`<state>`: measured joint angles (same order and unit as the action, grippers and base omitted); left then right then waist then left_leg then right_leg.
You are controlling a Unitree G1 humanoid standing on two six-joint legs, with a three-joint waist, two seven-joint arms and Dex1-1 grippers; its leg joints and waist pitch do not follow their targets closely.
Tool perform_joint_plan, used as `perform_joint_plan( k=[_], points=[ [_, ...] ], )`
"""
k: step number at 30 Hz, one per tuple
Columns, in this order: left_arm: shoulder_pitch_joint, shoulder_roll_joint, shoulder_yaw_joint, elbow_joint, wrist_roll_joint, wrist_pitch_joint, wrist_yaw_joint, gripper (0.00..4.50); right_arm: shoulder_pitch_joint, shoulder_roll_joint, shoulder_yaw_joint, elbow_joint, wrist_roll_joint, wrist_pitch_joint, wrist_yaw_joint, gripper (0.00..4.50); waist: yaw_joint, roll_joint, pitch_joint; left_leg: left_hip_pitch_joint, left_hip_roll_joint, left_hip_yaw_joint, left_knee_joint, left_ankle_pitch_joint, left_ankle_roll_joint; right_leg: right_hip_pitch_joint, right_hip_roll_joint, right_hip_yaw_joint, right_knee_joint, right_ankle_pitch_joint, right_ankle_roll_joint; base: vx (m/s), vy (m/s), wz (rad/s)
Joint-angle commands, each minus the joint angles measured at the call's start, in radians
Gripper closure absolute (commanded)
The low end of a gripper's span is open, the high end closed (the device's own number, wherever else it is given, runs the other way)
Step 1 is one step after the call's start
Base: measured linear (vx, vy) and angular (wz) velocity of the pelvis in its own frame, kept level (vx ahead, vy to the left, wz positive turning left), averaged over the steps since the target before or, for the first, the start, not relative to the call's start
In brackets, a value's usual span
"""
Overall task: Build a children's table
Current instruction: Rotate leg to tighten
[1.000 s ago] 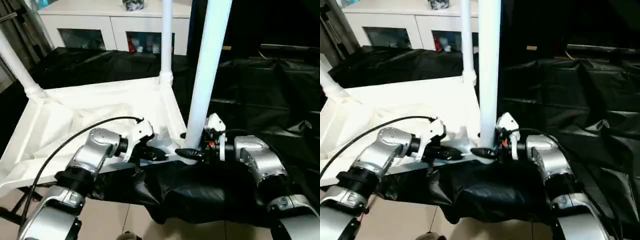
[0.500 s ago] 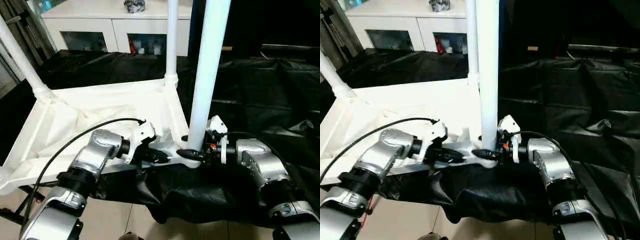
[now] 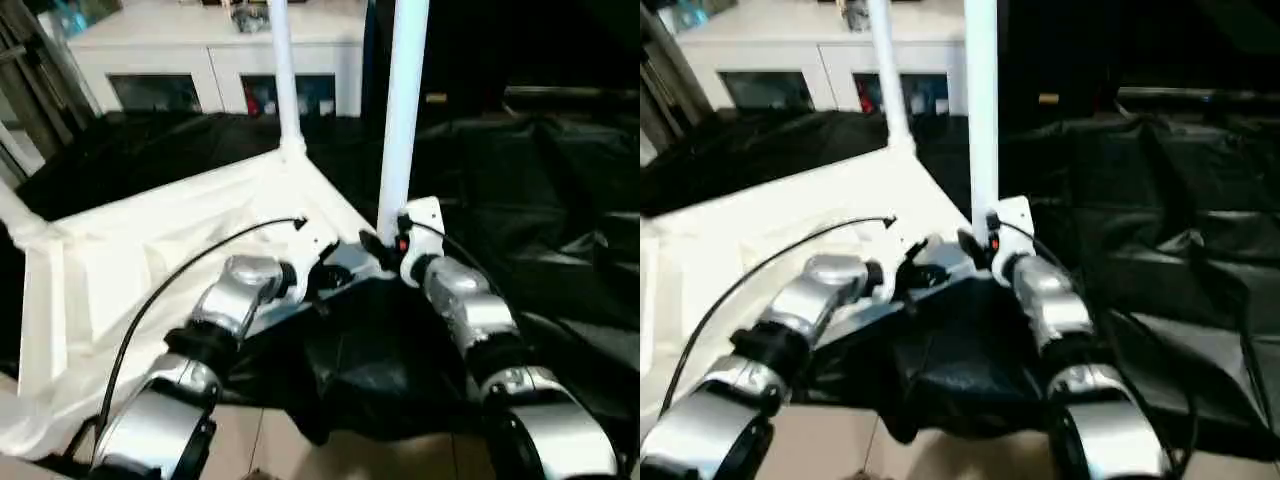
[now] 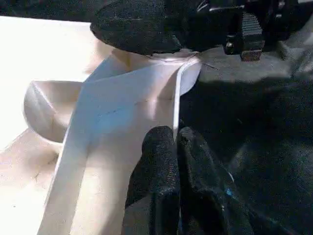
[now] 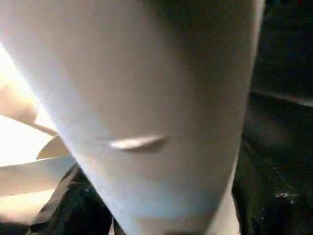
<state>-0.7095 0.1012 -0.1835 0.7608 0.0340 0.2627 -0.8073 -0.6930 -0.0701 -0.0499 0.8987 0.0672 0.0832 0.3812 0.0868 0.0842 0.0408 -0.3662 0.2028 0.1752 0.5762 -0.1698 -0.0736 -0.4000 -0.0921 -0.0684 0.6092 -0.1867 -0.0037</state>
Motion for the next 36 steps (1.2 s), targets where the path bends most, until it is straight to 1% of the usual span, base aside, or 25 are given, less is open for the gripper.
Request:
perform_joint_plan(
  k=[1, 2, 3, 4, 7, 9, 11, 13, 14, 15, 16, 17, 18, 19, 20, 21, 24, 25, 26, 29, 32, 33, 34, 35, 36],
  points=[
    [-0.033, -0.029, 0.010, -0.031, -0.023, -0.028, 0.018, 4.50, 0.020, 0.078, 0.055, 0.083, -0.005, 0.051, 0.083, 1.06, -0.002, -0.024, -0.058, -0.002, 0.013, -0.006, -0.068, -0.265, 0.035, 0.047, -0.048, 0.032, -0.089, -0.261, -0.196, 0.000, 0.000, 0.00],
    [-0.033, -0.029, 0.010, -0.031, -0.023, -0.028, 0.018, 4.50, 0.020, 0.078, 0.055, 0.083, -0.005, 0.051, 0.083, 1.06, -0.001, -0.019, -0.059, -0.003, 0.013, -0.007, -0.068, -0.258, 0.038, 0.050, -0.049, 0.032, -0.085, -0.253, -0.199, 0.000, 0.000, 0.00],
    [-0.031, -0.028, 0.008, -0.029, -0.024, -0.037, 0.006, 4.50, 0.011, 0.079, 0.049, 0.098, 0.000, 0.042, 0.089, 0.85, 0.000, -0.015, -0.059, -0.001, 0.015, -0.006, -0.067, -0.254, 0.041, 0.046, -0.049, 0.033, -0.086, -0.239, -0.204, 0.000, 0.000, 0.00],
    [-0.021, -0.016, 0.001, -0.038, -0.031, -0.050, -0.029, 4.50, 0.005, 0.066, 0.064, 0.101, -0.010, 0.021, 0.115, 0.65, -0.001, -0.015, -0.060, 0.000, 0.015, -0.006, -0.066, -0.250, 0.041, 0.047, -0.049, 0.033, -0.084, -0.222, -0.209, 0.000, 0.000, 0.00],
    [-0.003, 0.009, -0.014, -0.058, -0.039, -0.065, -0.093, 4.50, 0.007, 0.039, 0.081, 0.086, -0.009, 0.005, 0.195, 0.62, -0.005, -0.018, -0.060, -0.005, 0.014, -0.004, -0.065, -0.249, 0.053, 0.052, -0.047, 0.031, -0.080, -0.175, -0.229, 0.000, 0.000, 0.00],
    [0.008, 0.026, -0.022, -0.071, -0.044, -0.077, -0.138, 4.50, 0.020, 0.016, 0.096, 0.058, -0.005, -0.010, 0.283, 0.62, -0.006, -0.018, -0.059, -0.006, 0.015, -0.003, -0.065, -0.252, 0.060, 0.054, -0.048, 0.030, -0.079, -0.176, -0.234, 0.000, 0.000, 0.00],
    [0.014, 0.039, -0.027, -0.079, -0.046, -0.080, -0.170, 4.50, 0.032, -0.003, 0.110, 0.034, -0.004, -0.021, 0.351, 0.62, -0.003, -0.018, -0.061, -0.004, 0.017, -0.002, -0.062, -0.241, 0.069, 0.054, -0.048, 0.030, -0.078, -0.164, -0.241, 0.000, 0.000, 0.00],
    [0.026, 0.063, -0.034, -0.098, -0.054, -0.081, -0.224, 4.50, 0.062, -0.042, 0.140, -0.023, 0.006, -0.034, 0.470, 0.62, 0.000, -0.016, -0.060, -0.004, 0.019, 0.000, -0.061, -0.232, 0.079, 0.054, -0.047, 0.030, -0.077, -0.147, -0.248, 0.000, 0.000, 0.00],
    [0.028, 0.066, -0.034, -0.101, -0.055, -0.079, -0.231, 4.50, 0.066, -0.047, 0.144, -0.030, 0.007, -0.037, 0.485, 0.62, 0.002, -0.017, -0.060, -0.004, 0.020, 0.000, -0.061, -0.228, 0.081, 0.053, -0.047, 0.031, -0.074, -0.141, -0.251, 0.000, 0.000, 0.00],
    [0.032, 0.075, -0.036, -0.107, -0.057, -0.077, -0.251, 4.50, 0.078, -0.063, 0.153, -0.052, 0.012, -0.041, 0.531, 0.62, 0.005, -0.016, -0.060, -0.001, 0.021, 0.000, -0.062, -0.238, 0.079, 0.051, -0.047, 0.030, -0.077, -0.154, -0.254, 0.000, 0.000, 0.00],
    [0.035, 0.083, -0.038, -0.111, -0.058, -0.075, -0.265, 4.50, 0.088, -0.075, 0.160, -0.072, 0.018, -0.038, 0.568, 0.62, 0.006, -0.016, -0.058, -0.001, 0.021, 0.000, -0.063, -0.244, 0.078, 0.051, -0.047, 0.031, -0.079, -0.164, -0.251, 0.000, 0.000, 0.00],
    [0.038, 0.096, -0.043, -0.114, -0.058, -0.074, -0.290, 4.50, 0.107, -0.097, 0.168, -0.106, 0.036, -0.034, 0.636, 0.62, 0.007, -0.019, -0.057, 0.000, 0.022, -0.001, -0.065, -0.257, 0.076, 0.052, -0.047, 0.031, -0.080, -0.183, -0.248, 0.000, 0.000, 0.00],
    [0.038, 0.096, -0.043, -0.114, -0.058, -0.074, -0.290, 4.50, 0.107, -0.097, 0.168, -0.106, 0.036, -0.034, 0.636, 0.62, 0.009, -0.018, -0.058, 0.001, 0.023, -0.001, -0.064, -0.263, 0.075, 0.051, -0.047, 0.031, -0.080, -0.189, -0.246, 0.000, 0.000, 0.00],
    [0.041, 0.109, -0.047, -0.118, -0.060, -0.076, -0.318, 4.50, 0.128, -0.122, 0.179, -0.146, 0.058, -0.018, 0.710, 0.62, 0.008, -0.021, -0.056, 0.000, 0.023, 0.000, -0.066, -0.266, 0.075, 0.051, -0.046, 0.032, -0.082, -0.197, -0.244, 0.000, 0.000, 0.00],
    [0.048, 0.127, -0.054, -0.133, -0.071, -0.073, -0.364, 4.50, 0.151, -0.154, 0.189, -0.184, 0.076, -0.002, 0.796, 0.62, 0.014, -0.025, -0.057, 0.002, 0.024, -0.001, -0.065, -0.263, 0.079, 0.052, -0.047, 0.033, -0.081, -0.203, -0.244, 0.000, 0.000, 0.00],
    [0.053, 0.137, -0.057, -0.145, -0.077, -0.072, -0.388, 4.50, 0.159, -0.169, 0.192, -0.198, 0.085, 0.022, 0.837, 0.62, 0.017, -0.024, -0.058, -0.002, 0.025, -0.001, -0.064, -0.249, 0.084, 0.052, -0.048, 0.034, -0.079, -0.190, -0.245, 0.000, 0.000, 0.00],
    [0.059, 0.156, -0.063, -0.167, -0.084, -0.063, -0.425, 4.50, 0.170, -0.189, 0.197, -0.222, 0.096, 0.053, 0.891, 0.62, 0.020, -0.019, -0.057, 0.001, 0.025, -0.001, -0.065, -0.254, 0.079, 0.048, -0.049, 0.033, -0.081, -0.201, -0.250, 0.000, 0.000, 0.00],
    [0.060, 0.161, -0.064, -0.172, -0.087, -0.058, -0.436, 4.50, 0.171, -0.194, 0.198, -0.225, 0.095, 0.058, 0.901, 0.78, 0.022, -0.017, -0.057, 0.002, 0.026, -0.002, -0.066, -0.254, 0.075, 0.048, -0.049, 0.034, -0.080, -0.202, -0.250, 0.000, 0.000, 0.00],
    [0.061, 0.165, -0.065, -0.178, -0.089, -0.052, -0.447, 4.50, 0.174, -0.198, 0.200, -0.231, 0.094, 0.064, 0.909, 0.87, 0.023, -0.018, -0.058, 0.002, 0.026, -0.001, -0.066, -0.250, 0.072, 0.048, -0.049, 0.034, -0.079, -0.195, -0.251, 0.000, 0.000, 0.00],
    [0.064, 0.173, -0.070, -0.181, -0.090, -0.051, -0.467, 4.50, 0.176, -0.202, 0.203, -0.240, 0.096, 0.080, 0.912, 1.00, 0.027, -0.015, -0.060, 0.004, 0.026, -0.001, -0.064, -0.238, 0.065, 0.047, -0.049, 0.034, -0.076, -0.171, -0.258, 0.000, 0.000, 0.00],
    [0.066, 0.176, -0.072, -0.184, -0.090, -0.047, -0.476, 4.50, 0.183, -0.203, 0.207, -0.254, 0.100, 0.090, 0.916, 1.32, 0.028, -0.014, -0.061, 0.002, 0.025, -0.002, -0.063, -0.229, 0.063, 0.049, -0.048, 0.033, -0.073, -0.135, -0.264, 0.000, 0.000, 0.00],
    [0.068, 0.179, -0.075, -0.189, -0.092, -0.041, -0.484, 4.50, 0.192, -0.204, 0.211, -0.271, 0.104, 0.104, 0.924, 1.36, 0.028, -0.011, -0.061, 0.001, 0.025, -0.002, -0.063, -0.224, 0.063, 0.051, -0.048, 0.033, -0.072, -0.128, -0.264, 0.000, 0.000, 0.00],
    [0.068, 0.179, -0.075, -0.189, -0.092, -0.041, -0.484, 4.50, 0.192, -0.204, 0.211, -0.271, 0.104, 0.104, 0.924, 1.36, 0.029, -0.013, -0.062, 0.003, 0.025, -0.002, -0.063, -0.222, 0.064, 0.051, -0.047, 0.033, -0.073, -0.124, -0.262, 0.000, 0.000, 0.00],
    [0.069, 0.178, -0.075, -0.190, -0.091, -0.040, -0.483, 4.50, 0.202, -0.203, 0.214, -0.286, 0.107, 0.117, 0.929, 1.44, 0.028, -0.014, -0.062, 0.001, 0.025, -0.002, -0.062, -0.221, 0.065, 0.051, -0.047, 0.033, -0.071, -0.115, -0.264, 0.000, 0.000, 0.00],
    [0.068, 0.177, -0.074, -0.188, -0.089, -0.041, -0.478, 4.50, 0.204, -0.202, 0.215, -0.289, 0.106, 0.120, 0.929, 1.57, 0.029, -0.010, -0.062, 0.002, 0.025, -0.002, -0.062, -0.222, 0.065, 0.051, -0.048, 0.032, -0.071, -0.116, -0.264, 0.000, 0.000, 0.00]
  ],
)
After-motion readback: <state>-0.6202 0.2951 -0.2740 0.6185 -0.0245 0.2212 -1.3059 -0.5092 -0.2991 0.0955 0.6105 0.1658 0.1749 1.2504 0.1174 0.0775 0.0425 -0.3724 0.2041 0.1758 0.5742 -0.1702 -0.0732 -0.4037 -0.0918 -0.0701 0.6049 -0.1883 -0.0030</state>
